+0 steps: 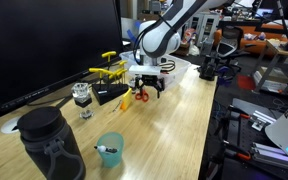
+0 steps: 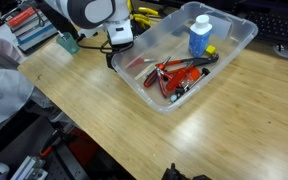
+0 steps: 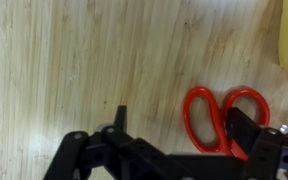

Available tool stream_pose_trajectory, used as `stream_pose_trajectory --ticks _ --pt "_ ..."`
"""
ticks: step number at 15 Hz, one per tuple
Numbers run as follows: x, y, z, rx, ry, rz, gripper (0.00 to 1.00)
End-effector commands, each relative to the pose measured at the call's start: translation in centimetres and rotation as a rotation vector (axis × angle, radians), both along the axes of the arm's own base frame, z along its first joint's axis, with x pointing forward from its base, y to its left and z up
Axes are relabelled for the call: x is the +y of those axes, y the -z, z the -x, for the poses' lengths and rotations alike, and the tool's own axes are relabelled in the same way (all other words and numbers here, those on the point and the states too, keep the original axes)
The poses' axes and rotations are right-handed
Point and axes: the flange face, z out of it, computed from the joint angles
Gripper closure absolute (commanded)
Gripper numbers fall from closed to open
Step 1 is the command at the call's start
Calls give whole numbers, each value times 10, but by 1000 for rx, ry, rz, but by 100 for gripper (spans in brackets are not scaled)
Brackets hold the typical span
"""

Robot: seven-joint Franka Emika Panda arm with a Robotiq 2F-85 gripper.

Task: Put the scissors inside the plastic container

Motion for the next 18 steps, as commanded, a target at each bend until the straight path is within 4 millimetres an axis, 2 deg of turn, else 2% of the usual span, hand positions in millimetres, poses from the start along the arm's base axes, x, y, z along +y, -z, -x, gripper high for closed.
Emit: stream_pose_trajectory --ticks 1,12,18 --pt "0 0 -6 -31 -33 33 0" --pt "10 12 -16 -68 -92 34 0" --pt "16 3 -14 -67 -131 89 0"
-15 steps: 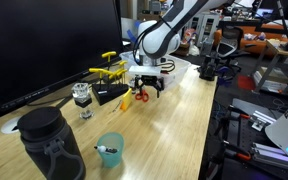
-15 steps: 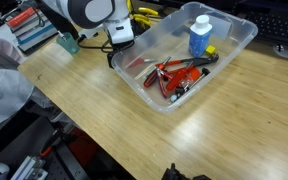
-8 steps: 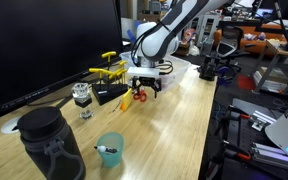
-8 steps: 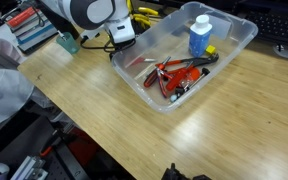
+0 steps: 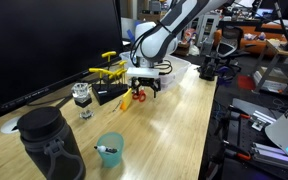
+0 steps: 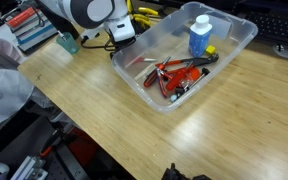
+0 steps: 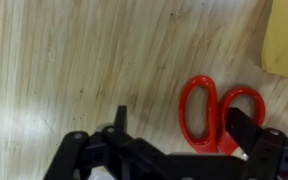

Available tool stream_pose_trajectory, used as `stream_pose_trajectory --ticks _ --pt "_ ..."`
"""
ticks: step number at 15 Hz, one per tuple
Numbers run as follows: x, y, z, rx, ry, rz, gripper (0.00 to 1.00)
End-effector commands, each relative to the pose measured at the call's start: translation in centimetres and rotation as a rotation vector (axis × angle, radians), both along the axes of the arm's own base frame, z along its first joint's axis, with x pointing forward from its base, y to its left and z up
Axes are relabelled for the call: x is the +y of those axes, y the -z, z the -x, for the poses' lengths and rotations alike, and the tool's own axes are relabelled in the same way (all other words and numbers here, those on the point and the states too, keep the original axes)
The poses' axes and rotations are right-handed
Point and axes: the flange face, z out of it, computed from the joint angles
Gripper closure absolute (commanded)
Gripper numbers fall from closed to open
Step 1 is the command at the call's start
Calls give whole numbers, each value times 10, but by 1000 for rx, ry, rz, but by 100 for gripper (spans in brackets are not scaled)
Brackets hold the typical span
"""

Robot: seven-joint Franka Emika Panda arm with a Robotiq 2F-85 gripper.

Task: Put the scissors inside the plastic container

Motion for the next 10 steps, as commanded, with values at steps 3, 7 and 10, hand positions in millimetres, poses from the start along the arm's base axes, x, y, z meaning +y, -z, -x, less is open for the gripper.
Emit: stream_pose_trajectory --ticks 3,7,10 --pt "11 -3 -2 -9 -61 75 0" --pt "16 -8 -3 -38 -85 114 0" --pt "19 -14 -4 -57 -85 136 0"
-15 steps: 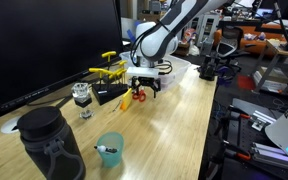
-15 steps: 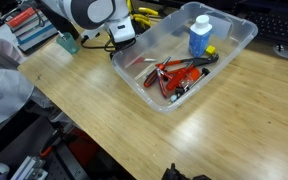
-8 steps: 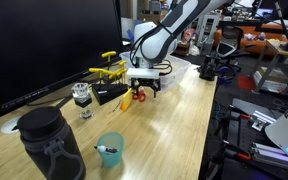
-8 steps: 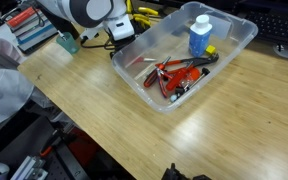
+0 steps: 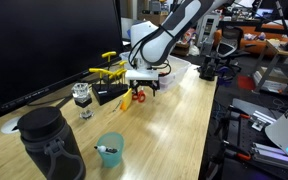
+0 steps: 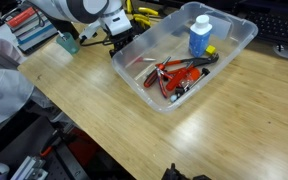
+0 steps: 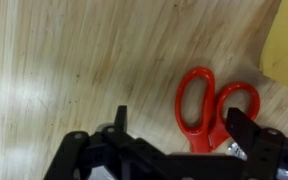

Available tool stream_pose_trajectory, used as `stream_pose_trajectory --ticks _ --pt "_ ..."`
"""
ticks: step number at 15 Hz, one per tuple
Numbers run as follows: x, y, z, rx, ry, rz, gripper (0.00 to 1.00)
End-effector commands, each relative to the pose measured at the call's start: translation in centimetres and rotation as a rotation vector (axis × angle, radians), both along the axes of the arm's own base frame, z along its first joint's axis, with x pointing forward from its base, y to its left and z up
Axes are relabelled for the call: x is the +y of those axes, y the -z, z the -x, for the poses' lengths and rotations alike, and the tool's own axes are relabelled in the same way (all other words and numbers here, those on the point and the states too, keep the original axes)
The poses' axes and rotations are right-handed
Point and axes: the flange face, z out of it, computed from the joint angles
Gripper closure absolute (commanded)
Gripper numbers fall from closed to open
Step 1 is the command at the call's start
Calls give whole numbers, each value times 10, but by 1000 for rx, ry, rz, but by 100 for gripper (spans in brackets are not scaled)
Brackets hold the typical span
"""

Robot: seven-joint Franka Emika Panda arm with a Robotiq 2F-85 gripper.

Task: Put the scissors inside the plastic container

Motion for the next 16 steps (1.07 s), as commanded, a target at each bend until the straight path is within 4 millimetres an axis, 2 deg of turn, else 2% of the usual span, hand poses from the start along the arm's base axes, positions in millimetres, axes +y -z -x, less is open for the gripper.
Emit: stream_pose_trajectory --ticks 1,7,13,16 --pt "3 -8 -3 -33 -6 27 0" --pt "7 0 -4 -44 -16 13 0" --pt "2 22 -4 -39 -17 -6 0" --pt "0 24 -5 -41 -17 -26 0"
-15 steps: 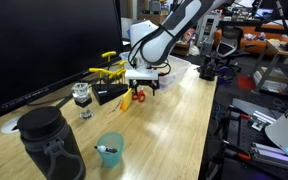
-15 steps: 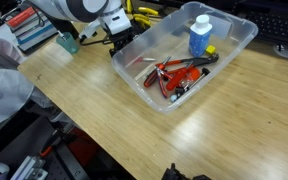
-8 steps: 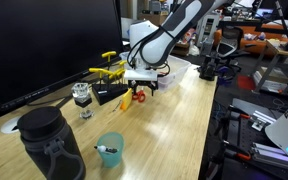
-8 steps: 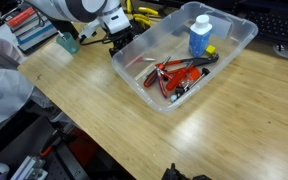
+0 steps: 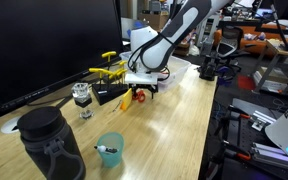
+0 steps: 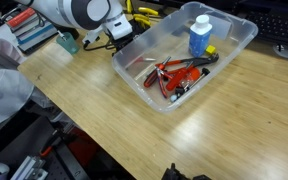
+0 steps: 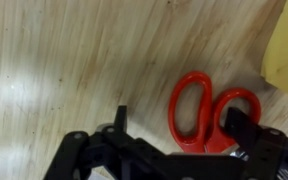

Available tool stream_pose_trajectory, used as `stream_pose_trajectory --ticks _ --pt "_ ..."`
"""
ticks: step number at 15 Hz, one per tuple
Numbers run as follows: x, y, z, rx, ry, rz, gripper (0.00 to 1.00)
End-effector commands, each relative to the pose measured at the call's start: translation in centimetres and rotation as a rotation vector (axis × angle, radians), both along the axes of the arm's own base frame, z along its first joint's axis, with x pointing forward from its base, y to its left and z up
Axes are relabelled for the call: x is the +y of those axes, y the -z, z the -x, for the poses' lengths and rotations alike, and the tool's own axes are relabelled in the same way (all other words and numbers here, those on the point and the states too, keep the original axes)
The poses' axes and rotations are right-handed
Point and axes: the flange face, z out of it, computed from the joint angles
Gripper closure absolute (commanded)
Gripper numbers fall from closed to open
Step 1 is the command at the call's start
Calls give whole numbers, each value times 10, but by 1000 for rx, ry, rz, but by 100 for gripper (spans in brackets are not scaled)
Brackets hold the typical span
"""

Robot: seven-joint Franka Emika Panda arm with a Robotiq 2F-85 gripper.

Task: Put the scissors inside the plastic container

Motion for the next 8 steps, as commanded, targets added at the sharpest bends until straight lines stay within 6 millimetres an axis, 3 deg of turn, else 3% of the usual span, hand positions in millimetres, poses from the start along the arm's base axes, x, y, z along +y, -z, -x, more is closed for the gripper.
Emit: stream_pose_trajectory --ticks 1,3,5,8 --pt "-5 7 -3 -9 -1 -34 0" --pt "-7 8 -3 -13 3 -53 0" --pt "-10 9 -3 -29 19 -70 26" --pt "-12 7 -6 -55 34 -112 46"
